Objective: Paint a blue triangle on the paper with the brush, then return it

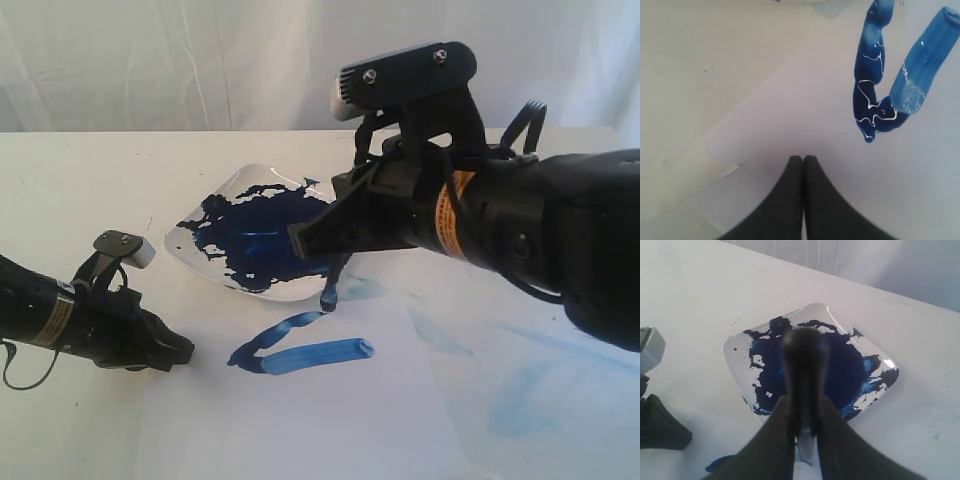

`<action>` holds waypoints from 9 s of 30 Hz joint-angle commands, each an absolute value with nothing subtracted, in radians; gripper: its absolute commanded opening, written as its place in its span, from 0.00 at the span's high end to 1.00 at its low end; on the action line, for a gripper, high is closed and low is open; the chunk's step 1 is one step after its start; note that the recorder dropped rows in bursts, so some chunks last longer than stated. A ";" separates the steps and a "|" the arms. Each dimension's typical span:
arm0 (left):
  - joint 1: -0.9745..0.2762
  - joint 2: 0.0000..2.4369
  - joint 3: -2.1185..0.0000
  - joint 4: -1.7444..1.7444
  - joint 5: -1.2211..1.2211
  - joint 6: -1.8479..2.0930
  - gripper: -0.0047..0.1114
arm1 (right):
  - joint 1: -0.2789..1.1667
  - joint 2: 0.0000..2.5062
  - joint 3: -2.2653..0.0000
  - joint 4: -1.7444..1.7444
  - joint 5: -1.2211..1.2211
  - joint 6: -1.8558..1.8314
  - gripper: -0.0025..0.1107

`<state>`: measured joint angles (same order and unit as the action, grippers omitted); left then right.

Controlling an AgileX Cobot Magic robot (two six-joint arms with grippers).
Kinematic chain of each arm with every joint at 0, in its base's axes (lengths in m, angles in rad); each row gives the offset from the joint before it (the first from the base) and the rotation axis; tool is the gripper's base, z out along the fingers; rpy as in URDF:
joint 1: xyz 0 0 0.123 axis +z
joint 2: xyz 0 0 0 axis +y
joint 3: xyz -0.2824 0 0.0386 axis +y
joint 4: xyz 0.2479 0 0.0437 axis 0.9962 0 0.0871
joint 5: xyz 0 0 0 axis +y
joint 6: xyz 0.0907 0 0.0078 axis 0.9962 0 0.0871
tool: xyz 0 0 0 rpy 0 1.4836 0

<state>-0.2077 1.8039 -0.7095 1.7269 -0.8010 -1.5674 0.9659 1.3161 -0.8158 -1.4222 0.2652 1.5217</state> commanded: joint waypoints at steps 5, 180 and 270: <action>-0.212 1.810 -0.705 1.744 -0.792 -1.567 0.96 | 0.965 1.316 -0.817 -1.564 0.313 1.716 0.98; -0.212 1.810 -0.705 1.744 -0.793 -1.567 0.96 | 1.087 1.283 -0.814 -0.980 0.324 1.263 0.98; -0.212 1.810 -0.705 1.744 -0.793 -1.567 0.96 | 1.087 1.247 -0.814 -1.059 0.475 1.376 0.98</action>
<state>-0.2077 1.8061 -0.7095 1.7269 -0.8033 -1.5674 1.0866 1.2755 -0.8156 -1.0859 0.4633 1.3696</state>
